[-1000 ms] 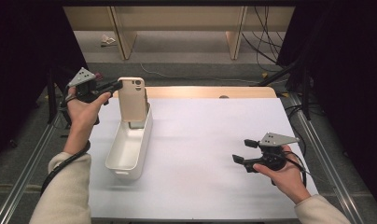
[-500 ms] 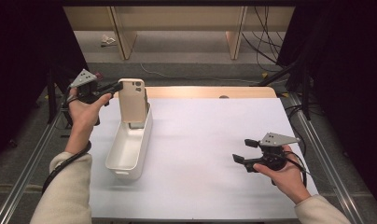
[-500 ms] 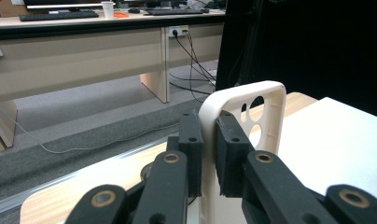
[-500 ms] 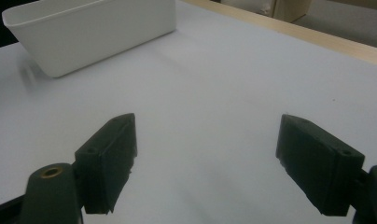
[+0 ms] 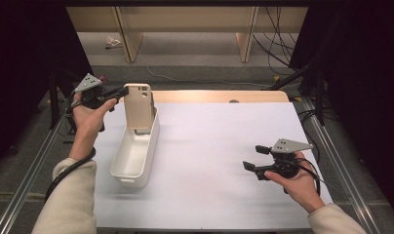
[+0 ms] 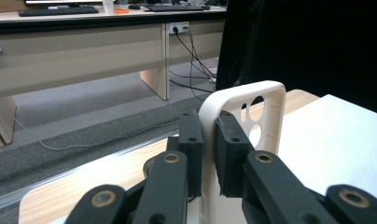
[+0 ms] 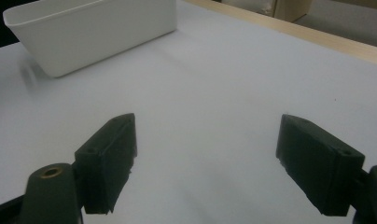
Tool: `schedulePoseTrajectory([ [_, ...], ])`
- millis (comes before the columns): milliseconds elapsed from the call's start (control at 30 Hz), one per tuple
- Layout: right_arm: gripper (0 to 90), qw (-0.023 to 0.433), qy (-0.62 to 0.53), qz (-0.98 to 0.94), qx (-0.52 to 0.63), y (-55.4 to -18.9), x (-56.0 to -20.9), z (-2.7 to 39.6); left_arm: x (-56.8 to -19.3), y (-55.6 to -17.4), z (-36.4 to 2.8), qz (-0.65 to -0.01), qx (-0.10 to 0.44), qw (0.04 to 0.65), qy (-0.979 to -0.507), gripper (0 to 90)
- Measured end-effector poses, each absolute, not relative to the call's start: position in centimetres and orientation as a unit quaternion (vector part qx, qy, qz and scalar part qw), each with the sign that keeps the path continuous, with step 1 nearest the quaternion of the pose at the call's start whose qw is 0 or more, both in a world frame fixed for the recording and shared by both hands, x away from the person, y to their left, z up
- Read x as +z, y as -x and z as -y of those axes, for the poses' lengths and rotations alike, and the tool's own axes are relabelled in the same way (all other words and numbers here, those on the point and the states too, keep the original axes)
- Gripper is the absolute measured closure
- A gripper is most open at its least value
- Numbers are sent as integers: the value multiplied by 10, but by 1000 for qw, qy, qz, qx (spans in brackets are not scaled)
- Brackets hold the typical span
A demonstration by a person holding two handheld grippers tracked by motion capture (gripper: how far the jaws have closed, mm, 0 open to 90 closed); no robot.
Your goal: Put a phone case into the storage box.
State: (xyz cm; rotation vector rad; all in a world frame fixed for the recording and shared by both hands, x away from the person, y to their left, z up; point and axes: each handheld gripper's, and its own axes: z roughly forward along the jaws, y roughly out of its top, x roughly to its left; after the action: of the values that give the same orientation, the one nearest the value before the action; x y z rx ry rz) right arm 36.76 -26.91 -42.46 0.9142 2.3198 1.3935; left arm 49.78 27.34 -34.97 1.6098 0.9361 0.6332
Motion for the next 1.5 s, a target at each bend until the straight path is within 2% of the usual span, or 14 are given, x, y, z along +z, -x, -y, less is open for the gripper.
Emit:
schedulePoseTrajectory([
  [1500, 206, 137, -316, -807, 480, -368, -427, 269, -408, -507, -281, -397, 229, 548, -699, 810],
])
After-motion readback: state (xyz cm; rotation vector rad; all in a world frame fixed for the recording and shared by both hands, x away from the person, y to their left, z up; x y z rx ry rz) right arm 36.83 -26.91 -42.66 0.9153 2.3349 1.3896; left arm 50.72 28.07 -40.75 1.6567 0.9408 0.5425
